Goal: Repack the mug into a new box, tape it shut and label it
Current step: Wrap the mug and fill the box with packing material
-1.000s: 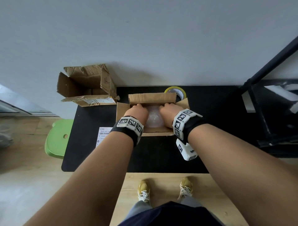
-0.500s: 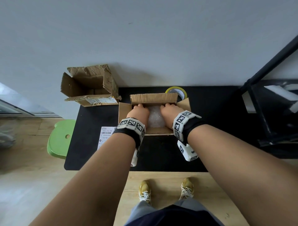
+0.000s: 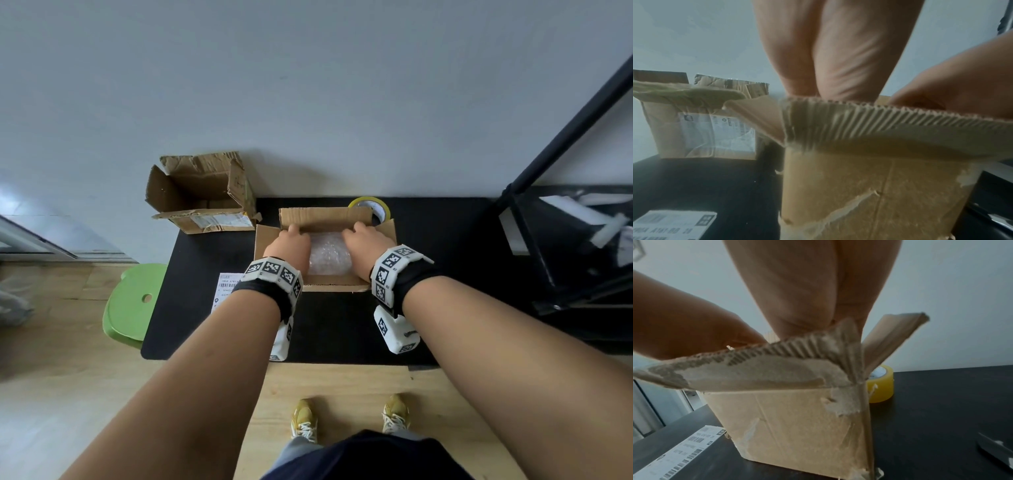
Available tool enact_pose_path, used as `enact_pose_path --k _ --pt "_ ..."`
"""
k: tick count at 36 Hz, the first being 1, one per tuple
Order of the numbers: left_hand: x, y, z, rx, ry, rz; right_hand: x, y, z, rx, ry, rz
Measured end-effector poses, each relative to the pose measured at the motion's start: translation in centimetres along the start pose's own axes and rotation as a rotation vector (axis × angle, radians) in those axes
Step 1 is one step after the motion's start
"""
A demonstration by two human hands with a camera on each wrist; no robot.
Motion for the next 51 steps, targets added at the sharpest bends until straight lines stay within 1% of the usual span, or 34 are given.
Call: enact_pose_path --k 6,11,13,20,28,32,36,38,40,42,44,47,51 --pt "0.1 0.9 0.3 -0.013 0.003 -0.093 0.4 0.0 0.3 -0.003 -0.014 -0.031" --pt "0.7 1.9 0.6 -0.02 0.034 -0.166 0.6 0.9 0.1 -0.021 -0.029 -0.087" --pt "1.0 2.2 0.7 -0.032 0.037 -0.177 0.9 1.1 0.1 -0.021 -0.042 -0.102" --pt "1.9 2.9 1.1 0.027 0.126 -0.123 1.9 2.2 -0.1 -0.018 -0.062 -0.115" --pt "1.7 2.4 1.1 0.042 0.153 -0.057 1.6 1.8 -0.2 -0.022 -0.063 -0.109" --pt "1.0 1.9 0.7 0.037 0.108 -0.048 1.3 0.7 -0.3 -0.013 -0.071 -0.031" --pt "0.1 0.9 0.7 0.041 0.057 0.049 0.2 -0.2 -0.6 -0.02 -0.093 0.091" --pt "-0.3 0.4 0.6 0.034 0.034 0.133 -0.6 -0.6 -0.6 -0.02 -0.112 0.158" --pt "-0.5 -0.3 0.3 0.022 0.01 0.238 -1.4 -1.1 -0.4 0.033 -0.098 0.239" --pt "-0.5 -1.1 -0.4 -0.065 -0.062 0.384 -2.0 -1.6 0.2 0.105 -0.051 0.33" --pt "-0.2 -2.0 -1.1 -0.198 -0.137 0.507 -2.3 -2.2 0.8 0.164 -0.037 0.39" --pt "0.5 -3.2 -1.8 -0.312 -0.183 0.568 -2.2 -3.2 1.6 0.244 -0.041 0.426" --pt "0.9 -4.3 -1.9 -0.373 -0.265 0.562 -1.9 -4.3 2.3 0.352 -0.03 0.438"
Point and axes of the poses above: each hand's wrist, its own y-axis towards the middle knuckle, its own x-axis out of the palm, z = x × y, the point moved 2 cm from there along y, towards the middle knuckle, and after that the axes turned 15 degrees about z, right-handed, at the moved point
